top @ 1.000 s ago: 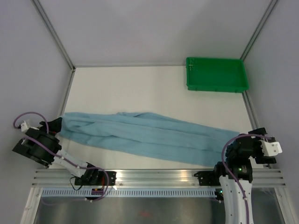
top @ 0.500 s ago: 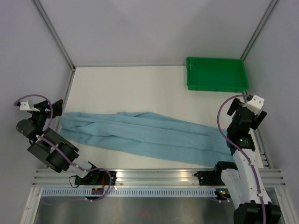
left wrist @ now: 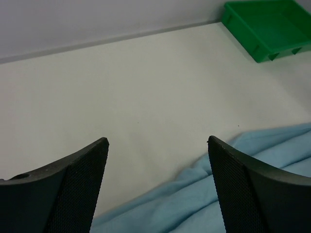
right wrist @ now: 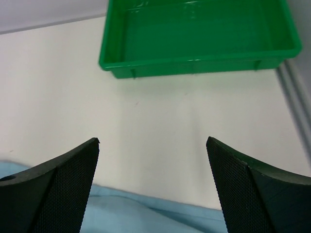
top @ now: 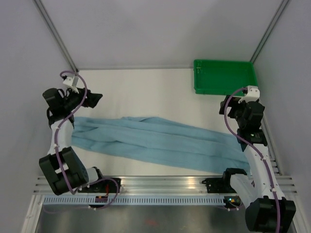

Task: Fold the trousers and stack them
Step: Fold the trousers

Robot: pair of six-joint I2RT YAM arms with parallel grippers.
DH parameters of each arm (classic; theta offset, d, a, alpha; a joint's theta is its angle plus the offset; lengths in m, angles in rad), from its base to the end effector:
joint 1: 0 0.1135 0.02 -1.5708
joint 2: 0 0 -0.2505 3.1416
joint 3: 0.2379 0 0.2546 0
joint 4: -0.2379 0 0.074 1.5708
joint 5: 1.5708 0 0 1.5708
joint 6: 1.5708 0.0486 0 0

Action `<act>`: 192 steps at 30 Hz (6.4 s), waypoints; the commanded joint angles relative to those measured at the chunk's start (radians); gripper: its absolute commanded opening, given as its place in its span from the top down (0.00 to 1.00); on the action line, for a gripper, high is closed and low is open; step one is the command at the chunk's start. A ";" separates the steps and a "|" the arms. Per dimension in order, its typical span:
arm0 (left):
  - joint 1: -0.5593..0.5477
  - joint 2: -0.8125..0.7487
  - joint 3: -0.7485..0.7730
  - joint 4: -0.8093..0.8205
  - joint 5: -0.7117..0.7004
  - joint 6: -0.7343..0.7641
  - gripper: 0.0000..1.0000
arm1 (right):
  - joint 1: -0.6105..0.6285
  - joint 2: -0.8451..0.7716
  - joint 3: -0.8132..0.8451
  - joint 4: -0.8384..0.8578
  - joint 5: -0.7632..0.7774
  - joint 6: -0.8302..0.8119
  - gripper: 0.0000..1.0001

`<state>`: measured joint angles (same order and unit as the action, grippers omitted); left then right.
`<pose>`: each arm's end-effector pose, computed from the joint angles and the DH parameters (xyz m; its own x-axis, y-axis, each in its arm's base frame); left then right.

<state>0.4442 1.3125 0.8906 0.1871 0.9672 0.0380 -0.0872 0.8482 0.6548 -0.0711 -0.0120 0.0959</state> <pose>0.2927 0.0950 0.2855 -0.1917 -0.0674 -0.9791 0.4867 0.8598 -0.1544 0.2262 -0.0192 0.2807 -0.2520 0.1182 -0.9605 0.1001 0.9904 0.0956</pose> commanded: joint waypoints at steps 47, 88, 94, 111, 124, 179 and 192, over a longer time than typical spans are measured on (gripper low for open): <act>-0.601 0.398 0.174 -0.742 -0.288 0.700 0.38 | 0.423 0.735 0.213 -0.271 -0.471 -0.352 0.23; -0.595 0.784 0.737 -0.586 -0.320 0.609 0.98 | 0.327 1.262 0.925 -0.234 -0.243 -0.424 0.99; -0.579 0.704 0.687 -0.627 -0.292 0.591 0.76 | 0.328 1.227 1.008 -0.354 -0.380 -0.450 0.70; -0.552 0.130 0.455 -0.601 -0.692 0.165 0.05 | 0.185 0.587 0.619 -0.548 -0.013 0.104 0.13; -0.275 0.057 0.203 -0.643 -0.771 -0.383 0.07 | 0.010 0.144 0.097 -0.630 0.260 0.800 0.02; -0.003 -0.027 0.205 -0.851 -0.736 -0.550 0.13 | -0.224 0.408 0.413 -0.487 -0.059 0.214 0.06; -0.106 0.033 0.140 -0.721 -0.677 -0.983 0.21 | 0.083 0.446 0.435 -0.394 -0.233 0.260 0.08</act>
<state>0.4358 1.3174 1.0096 -0.6186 0.2806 -0.7738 -0.0238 1.2694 1.1351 -0.5079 -0.1936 0.3309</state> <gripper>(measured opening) 0.795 0.924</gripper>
